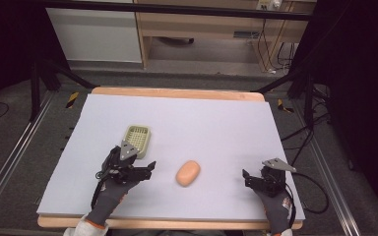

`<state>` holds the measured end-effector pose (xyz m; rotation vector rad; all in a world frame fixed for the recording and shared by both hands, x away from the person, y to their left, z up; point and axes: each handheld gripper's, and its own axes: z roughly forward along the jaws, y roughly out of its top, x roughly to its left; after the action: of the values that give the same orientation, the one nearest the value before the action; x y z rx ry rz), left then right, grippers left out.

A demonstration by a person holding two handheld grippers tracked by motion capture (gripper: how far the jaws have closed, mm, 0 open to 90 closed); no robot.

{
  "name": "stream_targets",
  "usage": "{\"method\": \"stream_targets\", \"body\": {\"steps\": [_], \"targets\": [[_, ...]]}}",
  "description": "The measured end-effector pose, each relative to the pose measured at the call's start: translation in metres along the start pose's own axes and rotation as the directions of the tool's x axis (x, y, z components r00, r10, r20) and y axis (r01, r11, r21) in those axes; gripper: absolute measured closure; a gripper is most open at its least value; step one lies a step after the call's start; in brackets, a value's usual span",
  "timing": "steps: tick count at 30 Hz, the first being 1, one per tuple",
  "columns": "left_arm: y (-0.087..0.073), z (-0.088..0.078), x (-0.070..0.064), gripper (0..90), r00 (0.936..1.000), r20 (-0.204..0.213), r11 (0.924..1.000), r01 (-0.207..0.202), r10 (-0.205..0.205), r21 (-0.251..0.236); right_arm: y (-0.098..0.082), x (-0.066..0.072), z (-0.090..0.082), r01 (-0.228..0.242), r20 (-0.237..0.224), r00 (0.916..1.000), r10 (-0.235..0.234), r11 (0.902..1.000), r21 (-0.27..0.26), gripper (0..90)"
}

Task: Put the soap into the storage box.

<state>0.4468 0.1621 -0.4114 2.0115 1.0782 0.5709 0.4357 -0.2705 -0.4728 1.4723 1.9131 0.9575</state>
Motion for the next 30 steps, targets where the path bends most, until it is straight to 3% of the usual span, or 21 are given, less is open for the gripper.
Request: {"method": "stream_targets", "body": {"steps": [4, 12, 22, 30], "targets": [[0.001, 0.005, -0.006, 17.4, 0.9998, 0.017, 0.9999, 0.007, -0.007, -0.009, 0.000, 0.000, 0.000, 0.000, 0.001, 1.0000, 0.000, 1.0000, 0.000, 11.1], [0.000, 0.011, -0.013, 17.2, 0.9996, 0.019, 0.9997, -0.020, 0.019, 0.017, 0.000, -0.003, -0.002, -0.004, -0.001, 1.0000, 0.004, 1.0000, -0.008, 11.1], [0.003, 0.021, -0.031, 20.2, 0.9970, 0.025, 0.9964, -0.075, 0.074, 0.040, 0.000, -0.003, -0.002, -0.011, -0.002, 0.9999, 0.011, 0.9999, 0.000, 11.1], [0.008, 0.026, -0.037, 22.0, 0.9963, 0.050, 0.9970, -0.072, 0.070, 0.029, -0.001, -0.004, -0.001, -0.010, 0.002, 1.0000, 0.010, 1.0000, -0.001, 11.1]]}}
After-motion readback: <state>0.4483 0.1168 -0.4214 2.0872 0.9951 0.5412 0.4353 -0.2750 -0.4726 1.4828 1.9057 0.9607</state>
